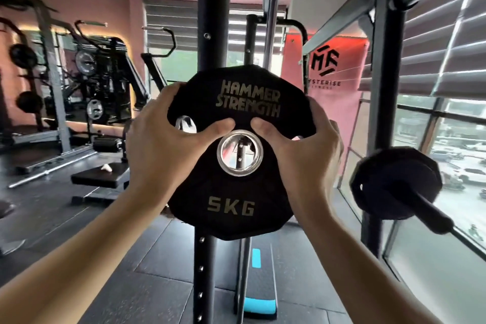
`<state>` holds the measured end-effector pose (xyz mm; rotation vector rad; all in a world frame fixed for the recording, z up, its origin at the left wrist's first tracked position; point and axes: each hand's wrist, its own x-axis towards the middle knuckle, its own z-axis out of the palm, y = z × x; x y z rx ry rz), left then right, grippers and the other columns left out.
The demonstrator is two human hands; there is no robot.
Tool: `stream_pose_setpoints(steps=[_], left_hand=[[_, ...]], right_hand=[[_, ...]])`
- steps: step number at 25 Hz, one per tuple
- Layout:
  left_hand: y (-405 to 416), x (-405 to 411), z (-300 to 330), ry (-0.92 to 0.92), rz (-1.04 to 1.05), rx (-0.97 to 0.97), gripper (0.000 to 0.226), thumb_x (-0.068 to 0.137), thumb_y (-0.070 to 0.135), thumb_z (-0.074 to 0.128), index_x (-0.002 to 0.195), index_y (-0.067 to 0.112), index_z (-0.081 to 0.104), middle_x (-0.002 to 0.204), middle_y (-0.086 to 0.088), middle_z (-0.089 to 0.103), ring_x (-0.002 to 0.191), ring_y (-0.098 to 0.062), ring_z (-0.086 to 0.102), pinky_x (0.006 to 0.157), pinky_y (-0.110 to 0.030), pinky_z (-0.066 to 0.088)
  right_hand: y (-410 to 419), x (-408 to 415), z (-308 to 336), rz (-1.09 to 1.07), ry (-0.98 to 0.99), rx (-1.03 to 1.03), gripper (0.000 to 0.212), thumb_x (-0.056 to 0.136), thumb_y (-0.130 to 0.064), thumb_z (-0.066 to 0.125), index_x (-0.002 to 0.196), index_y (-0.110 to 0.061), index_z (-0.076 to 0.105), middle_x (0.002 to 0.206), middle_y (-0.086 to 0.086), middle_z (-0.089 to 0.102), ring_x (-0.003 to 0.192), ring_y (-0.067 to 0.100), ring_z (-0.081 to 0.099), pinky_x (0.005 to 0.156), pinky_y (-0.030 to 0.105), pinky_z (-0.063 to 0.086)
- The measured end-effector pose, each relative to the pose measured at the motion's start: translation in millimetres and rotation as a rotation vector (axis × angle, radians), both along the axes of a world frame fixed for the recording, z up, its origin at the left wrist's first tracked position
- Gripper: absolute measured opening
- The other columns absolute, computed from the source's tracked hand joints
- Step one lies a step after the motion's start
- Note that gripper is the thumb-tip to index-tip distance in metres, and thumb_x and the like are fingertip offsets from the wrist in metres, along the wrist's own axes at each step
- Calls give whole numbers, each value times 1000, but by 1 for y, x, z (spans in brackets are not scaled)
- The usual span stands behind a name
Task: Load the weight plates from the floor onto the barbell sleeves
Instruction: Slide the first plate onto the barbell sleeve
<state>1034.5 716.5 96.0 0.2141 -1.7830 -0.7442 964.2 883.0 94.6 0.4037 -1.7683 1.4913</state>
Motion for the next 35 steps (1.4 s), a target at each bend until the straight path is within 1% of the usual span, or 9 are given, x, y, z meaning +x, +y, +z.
stream_pose_setpoints(steps=[8, 10, 18, 21, 25, 29, 31, 33, 35], left_hand=[[-33, 20, -27, -72, 111, 54, 90, 56, 87, 68, 130, 38, 54, 113, 14, 68, 104, -15, 66, 94, -48, 53], [-44, 19, -37, -83, 88, 62, 90, 56, 87, 68, 131, 39, 52, 118, 14, 67, 109, -15, 64, 95, -49, 52], [-64, -16, -54, -73, -105, 64, 82, 63, 75, 75, 131, 36, 53, 119, 15, 64, 112, -5, 60, 100, -41, 50], [-69, -28, -55, -44, -158, 48, 79, 65, 65, 80, 133, 35, 52, 119, 17, 59, 107, 2, 53, 97, -28, 44], [-74, -44, -58, -49, -235, 17, 80, 70, 57, 80, 139, 31, 48, 125, 11, 53, 101, 12, 41, 88, -8, 34], [-87, -69, -53, -111, -272, -203, 90, 80, 50, 73, 154, 26, 29, 140, -6, 39, 128, -16, 42, 103, -28, 37], [-94, -82, -54, -147, -232, -406, 98, 86, 40, 73, 159, 24, 11, 153, -12, 25, 143, -30, 25, 117, -46, 28], [-98, -91, -53, -178, -156, -570, 110, 81, 36, 79, 160, 27, 2, 162, -13, 11, 149, -39, 9, 120, -63, 15], [-98, -95, -49, -211, -104, -675, 123, 69, 37, 83, 160, 21, 2, 166, -6, 1, 152, -37, 3, 121, -62, 9]], right_hand=[[-37, 12, -23, 87, -74, 94, 73, 58, -66, 80, 125, -45, 58, 104, -12, 58, 91, 2, 56, 84, 31, 51], [-45, 14, -30, 84, -79, 94, 73, 58, -65, 81, 125, -46, 58, 104, -13, 57, 90, -4, 55, 81, 28, 50], [-57, 7, -46, -55, -65, 55, 73, 58, -60, 83, 125, -44, 58, 106, -8, 60, 97, 7, 61, 85, 36, 55], [-61, 1, -52, -72, -45, 49, 76, 63, -55, 84, 131, -44, 53, 109, -7, 55, 99, 6, 59, 86, 29, 51], [-65, -15, -57, -77, -18, 121, 84, 70, -50, 83, 141, -36, 42, 116, -4, 49, 108, 15, 55, 91, 35, 51], [-72, -43, -58, -128, 50, 296, 90, 80, -44, 77, 154, -29, 28, 130, 5, 44, 120, 25, 45, 98, 47, 46], [-74, -56, -59, -151, 64, 389, 93, 85, -38, 74, 158, -28, 18, 142, 9, 37, 130, 30, 38, 105, 52, 40], [-76, -67, -59, -166, 78, 460, 96, 87, -31, 72, 160, -30, 9, 154, 11, 26, 142, 33, 27, 111, 59, 33], [-77, -77, -57, -180, 78, 540, 99, 89, -24, 71, 159, -32, 2, 165, 8, 8, 152, 35, 8, 114, 69, 23]])
